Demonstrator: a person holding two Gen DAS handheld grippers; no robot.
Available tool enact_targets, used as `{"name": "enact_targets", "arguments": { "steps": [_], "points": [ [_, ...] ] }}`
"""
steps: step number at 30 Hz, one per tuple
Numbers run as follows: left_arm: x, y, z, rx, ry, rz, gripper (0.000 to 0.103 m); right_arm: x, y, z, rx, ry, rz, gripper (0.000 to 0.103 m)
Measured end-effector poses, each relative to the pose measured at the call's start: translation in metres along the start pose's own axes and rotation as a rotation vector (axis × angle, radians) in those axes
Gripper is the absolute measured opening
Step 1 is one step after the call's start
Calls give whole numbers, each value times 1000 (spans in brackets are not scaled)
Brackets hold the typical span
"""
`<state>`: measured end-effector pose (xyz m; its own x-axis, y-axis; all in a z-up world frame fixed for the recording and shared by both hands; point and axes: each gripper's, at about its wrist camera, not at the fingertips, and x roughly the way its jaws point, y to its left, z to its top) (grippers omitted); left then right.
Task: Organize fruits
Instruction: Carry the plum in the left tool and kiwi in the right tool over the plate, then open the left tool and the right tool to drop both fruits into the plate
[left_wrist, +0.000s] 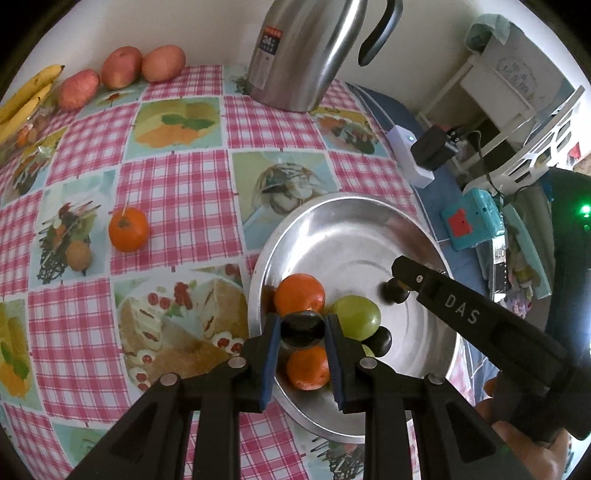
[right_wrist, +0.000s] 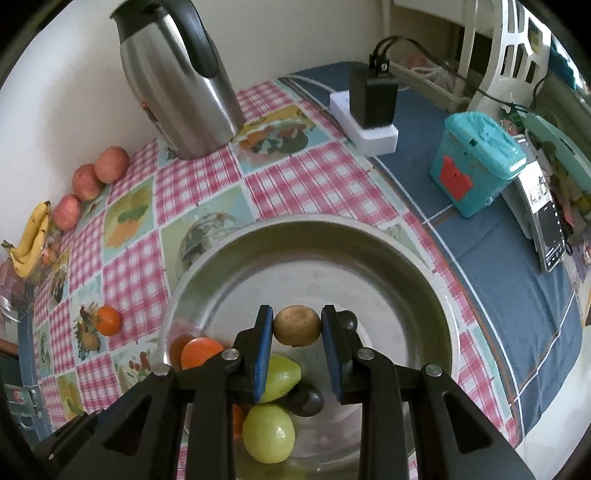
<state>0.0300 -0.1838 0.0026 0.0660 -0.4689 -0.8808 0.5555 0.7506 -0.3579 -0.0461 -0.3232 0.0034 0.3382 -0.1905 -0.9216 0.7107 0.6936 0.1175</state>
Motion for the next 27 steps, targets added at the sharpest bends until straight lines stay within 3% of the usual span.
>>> {"name": "enact_targets", "arguments": {
  "steps": [23, 27],
  "points": [
    [15, 2, -2, 8, 46, 17, 28, 18, -1, -4, -5, 50, -39, 29],
    [16, 0, -2, 18, 51, 17, 28, 12, -2, -2, 0, 33, -44, 36]
  ]
}}
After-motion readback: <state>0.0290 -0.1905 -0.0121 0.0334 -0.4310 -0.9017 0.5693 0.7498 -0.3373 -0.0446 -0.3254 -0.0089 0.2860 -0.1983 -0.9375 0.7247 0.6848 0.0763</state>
